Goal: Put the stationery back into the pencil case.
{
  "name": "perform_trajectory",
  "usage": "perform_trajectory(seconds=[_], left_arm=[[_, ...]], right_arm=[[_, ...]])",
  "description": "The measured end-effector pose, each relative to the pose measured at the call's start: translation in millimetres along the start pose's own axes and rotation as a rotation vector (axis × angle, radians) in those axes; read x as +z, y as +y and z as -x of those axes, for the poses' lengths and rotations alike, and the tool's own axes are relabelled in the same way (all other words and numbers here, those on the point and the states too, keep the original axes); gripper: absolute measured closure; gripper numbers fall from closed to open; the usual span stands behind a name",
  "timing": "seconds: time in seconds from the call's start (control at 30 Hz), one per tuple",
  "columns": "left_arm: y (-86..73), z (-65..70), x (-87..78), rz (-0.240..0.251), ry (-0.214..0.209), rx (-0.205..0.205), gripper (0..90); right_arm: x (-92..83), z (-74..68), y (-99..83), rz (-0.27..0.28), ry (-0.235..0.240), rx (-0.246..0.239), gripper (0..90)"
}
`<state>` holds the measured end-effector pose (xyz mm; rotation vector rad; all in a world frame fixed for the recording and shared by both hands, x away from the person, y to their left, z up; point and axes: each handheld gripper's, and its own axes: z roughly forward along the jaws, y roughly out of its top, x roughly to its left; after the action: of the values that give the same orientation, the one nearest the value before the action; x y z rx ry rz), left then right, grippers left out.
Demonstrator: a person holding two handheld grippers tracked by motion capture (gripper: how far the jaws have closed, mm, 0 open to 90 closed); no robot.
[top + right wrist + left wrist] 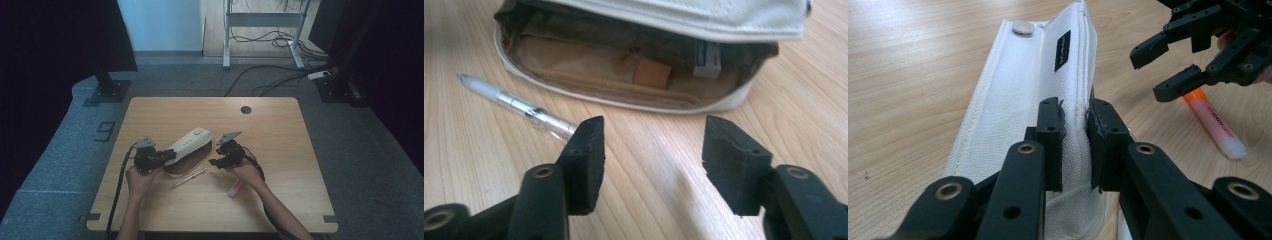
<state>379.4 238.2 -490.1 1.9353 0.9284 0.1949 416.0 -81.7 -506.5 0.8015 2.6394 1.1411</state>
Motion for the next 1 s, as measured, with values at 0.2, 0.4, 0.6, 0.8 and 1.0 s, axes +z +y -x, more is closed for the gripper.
perform_trajectory(seconds=[0.2, 0.4, 0.6, 0.8, 1.0], left_arm=[[-0.1, 0.3, 0.3, 0.000, 0.000, 0.001, 77.1], [-0.1, 1.4, 0.9, -0.004, 0.001, 0.003, 77.1], [-0.1, 1.5, 1.1, -0.005, 0.001, 0.004, 77.1], [-0.1, 1.7, 1.2, -0.006, 0.001, 0.006, 77.1], [-0.2, 1.7, 1.4, -0.008, 0.000, 0.006, 77.0]], right_arm=[[-9.0, 2.0, -11.6, -0.006, -0.024, 0.008, 33.8], [-18.3, 3.9, -19.9, -0.006, -0.035, 0.016, 30.2], [-30.6, 6.7, -31.7, -0.010, -0.047, 0.028, 28.8], [-38.2, 15.3, -48.6, -0.032, -0.086, 0.047, 28.1], [-40.7, 25.9, -62.1, -0.052, -0.114, 0.071, 28.1]])
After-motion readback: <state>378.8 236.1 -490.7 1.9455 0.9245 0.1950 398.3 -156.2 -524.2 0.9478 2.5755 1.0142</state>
